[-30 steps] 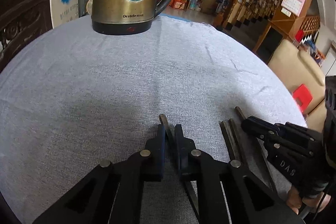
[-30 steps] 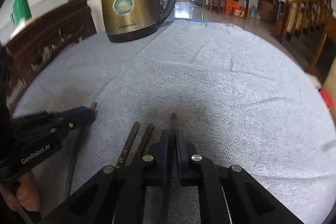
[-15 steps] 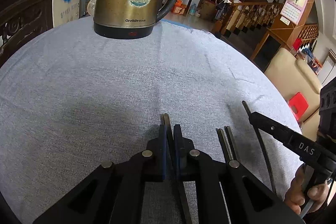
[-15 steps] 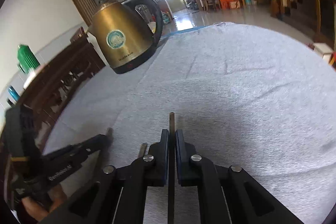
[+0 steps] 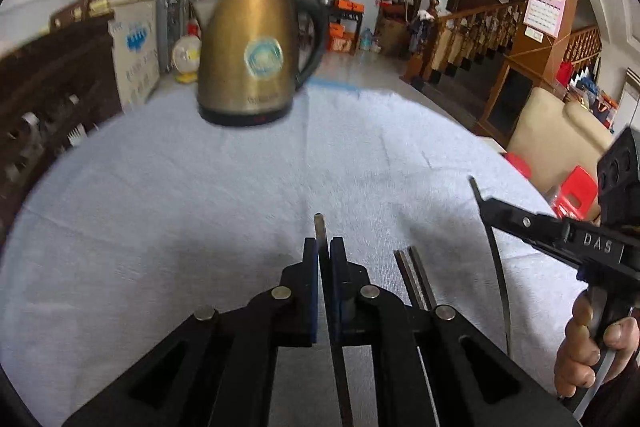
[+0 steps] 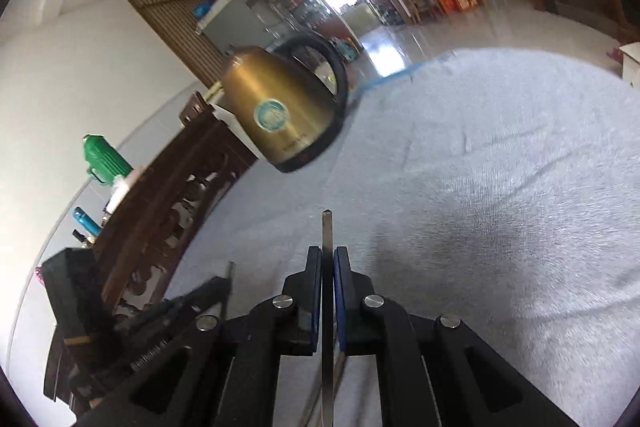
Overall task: Organize utensils
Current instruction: 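Lift the held chopsticks upright off the cloth with both grippers, then carry the upright chopsticks toward the mesh holder with both grippers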
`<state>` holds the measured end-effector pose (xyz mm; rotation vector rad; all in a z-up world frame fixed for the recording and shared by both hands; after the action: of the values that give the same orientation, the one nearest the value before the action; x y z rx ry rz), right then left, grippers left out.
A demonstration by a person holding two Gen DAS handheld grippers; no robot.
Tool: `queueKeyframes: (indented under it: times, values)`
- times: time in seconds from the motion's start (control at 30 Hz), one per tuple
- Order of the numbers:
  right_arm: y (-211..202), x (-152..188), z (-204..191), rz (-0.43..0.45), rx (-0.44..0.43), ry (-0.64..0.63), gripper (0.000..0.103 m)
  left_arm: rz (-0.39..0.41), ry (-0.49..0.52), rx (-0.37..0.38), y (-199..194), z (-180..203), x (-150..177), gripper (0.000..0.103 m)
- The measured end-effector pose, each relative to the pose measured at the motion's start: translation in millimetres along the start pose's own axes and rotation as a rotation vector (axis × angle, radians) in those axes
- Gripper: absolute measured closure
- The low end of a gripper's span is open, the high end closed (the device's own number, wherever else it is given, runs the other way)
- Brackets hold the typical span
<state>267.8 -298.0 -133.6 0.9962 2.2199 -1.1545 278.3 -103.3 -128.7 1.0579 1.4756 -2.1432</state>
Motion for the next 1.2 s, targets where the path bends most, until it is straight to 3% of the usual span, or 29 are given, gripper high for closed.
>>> queueKeyframes:
  times: [0.23,0.7,1.2]
  values:
    - [-65,-7,-20,0.103,0.026,-0.025,0.096,0.117,0.005,-0.064,-77,1,-21,0.097]
    - [-202,-20,-57,0.302,0.136,-0.105,0.096,0.263,-0.025,-0.192,-196,-4,-19,0.098]
    - [-277,-8,-113,0.419,0.175,-0.220,0.096,0.351,-0.050,-0.249,-262,-10,-11,0.098]
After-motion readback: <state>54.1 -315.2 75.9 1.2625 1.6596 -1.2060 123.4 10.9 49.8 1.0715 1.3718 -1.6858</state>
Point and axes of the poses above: each gripper's, at about its wrist camera, not at the fingertips, and y roughly the way its jaws point, z to its right, x to its underside, the point moved 5 cm from there along y, roughly the way its jaws point, and after that the axes turned 3 degrees about -y, right-handed, at the moved point
